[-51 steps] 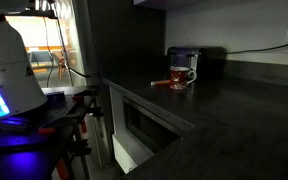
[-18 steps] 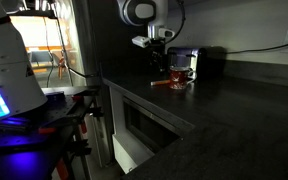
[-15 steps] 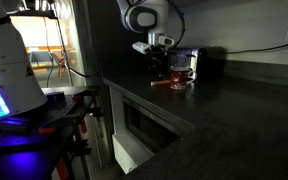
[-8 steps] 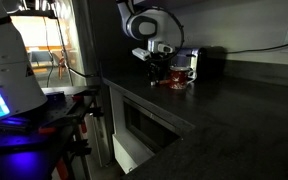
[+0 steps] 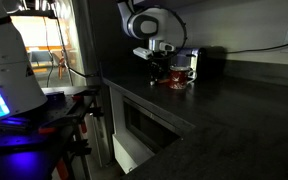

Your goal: Move the marker to the right of the mug

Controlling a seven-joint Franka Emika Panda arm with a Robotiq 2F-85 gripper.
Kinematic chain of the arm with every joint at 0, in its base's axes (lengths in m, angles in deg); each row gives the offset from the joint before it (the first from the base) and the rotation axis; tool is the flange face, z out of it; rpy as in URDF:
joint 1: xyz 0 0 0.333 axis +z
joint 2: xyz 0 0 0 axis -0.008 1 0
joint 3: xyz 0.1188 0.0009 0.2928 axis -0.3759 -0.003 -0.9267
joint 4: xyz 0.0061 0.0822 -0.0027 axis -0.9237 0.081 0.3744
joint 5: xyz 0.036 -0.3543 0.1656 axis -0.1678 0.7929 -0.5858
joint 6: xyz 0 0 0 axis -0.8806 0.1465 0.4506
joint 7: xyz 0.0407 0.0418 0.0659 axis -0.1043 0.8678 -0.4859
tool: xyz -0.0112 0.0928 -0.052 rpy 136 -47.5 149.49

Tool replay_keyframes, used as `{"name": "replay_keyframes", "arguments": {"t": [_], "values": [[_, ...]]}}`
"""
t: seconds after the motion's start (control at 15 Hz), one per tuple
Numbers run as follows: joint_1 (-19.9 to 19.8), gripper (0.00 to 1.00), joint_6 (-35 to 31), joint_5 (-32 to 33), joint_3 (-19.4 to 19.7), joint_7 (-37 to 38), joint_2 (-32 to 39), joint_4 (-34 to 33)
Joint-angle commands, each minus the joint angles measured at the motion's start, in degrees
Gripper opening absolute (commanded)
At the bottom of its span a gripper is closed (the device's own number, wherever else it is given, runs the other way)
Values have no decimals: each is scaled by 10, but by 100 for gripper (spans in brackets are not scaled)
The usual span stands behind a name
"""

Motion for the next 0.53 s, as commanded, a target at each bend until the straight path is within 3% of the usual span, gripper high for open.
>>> {"name": "replay_keyframes", "arguments": {"t": [0.0, 0.27, 0.47], "values": [[-5, 3, 22, 1, -12, 3, -30, 9], [-34, 5, 68, -35, -67, -38, -108, 41], [-43, 5, 87, -62, -72, -44, -187, 68]]}}
